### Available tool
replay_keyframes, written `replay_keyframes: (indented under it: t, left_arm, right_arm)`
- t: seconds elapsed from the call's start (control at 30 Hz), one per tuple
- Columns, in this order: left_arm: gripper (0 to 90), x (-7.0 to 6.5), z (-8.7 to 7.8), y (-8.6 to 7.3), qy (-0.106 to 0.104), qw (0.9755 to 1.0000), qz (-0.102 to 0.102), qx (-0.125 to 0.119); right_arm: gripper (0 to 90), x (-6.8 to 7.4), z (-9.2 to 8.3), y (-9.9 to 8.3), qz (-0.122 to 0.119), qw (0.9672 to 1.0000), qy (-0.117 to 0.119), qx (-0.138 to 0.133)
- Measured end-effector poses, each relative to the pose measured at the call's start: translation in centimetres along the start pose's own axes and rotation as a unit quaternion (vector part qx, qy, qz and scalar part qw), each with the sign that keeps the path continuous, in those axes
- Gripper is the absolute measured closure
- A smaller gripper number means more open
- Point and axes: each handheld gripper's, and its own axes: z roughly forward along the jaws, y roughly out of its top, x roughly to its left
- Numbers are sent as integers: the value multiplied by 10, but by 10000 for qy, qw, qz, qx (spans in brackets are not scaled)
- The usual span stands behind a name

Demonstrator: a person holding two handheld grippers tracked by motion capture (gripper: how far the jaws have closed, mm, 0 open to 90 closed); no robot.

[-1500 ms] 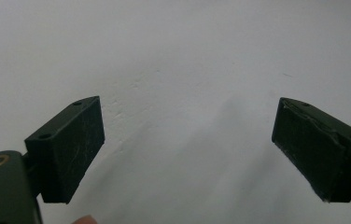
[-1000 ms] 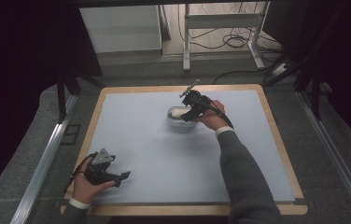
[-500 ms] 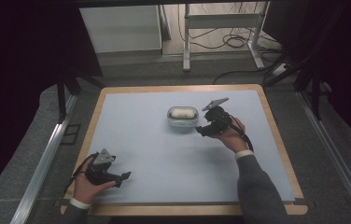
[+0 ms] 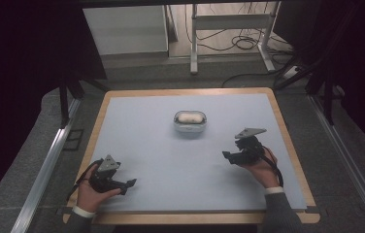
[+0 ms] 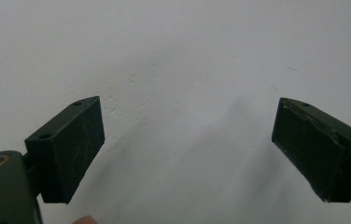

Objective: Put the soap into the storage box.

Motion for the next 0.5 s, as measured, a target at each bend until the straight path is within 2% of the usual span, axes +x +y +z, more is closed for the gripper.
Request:
replay_keyframes:
  t: [0.17,0.23,0.37,0.5]
  left_arm:
    - [99,0,0,0,18,10000,15,24]
    - [99,0,0,0,17,10000,-11,7]
    - [99,0,-1,0,29,10000,-9,8]
    - [99,0,-1,0,29,10000,-1,-2]
  right_arm:
    - [308,-4,-6,-25,192,9998,-49,-53]
    - [309,-6,-8,-33,296,9994,-51,-171]
    - [305,-9,-12,-40,381,9989,47,-278]
    - [304,-10,-14,-41,367,9988,-24,-315]
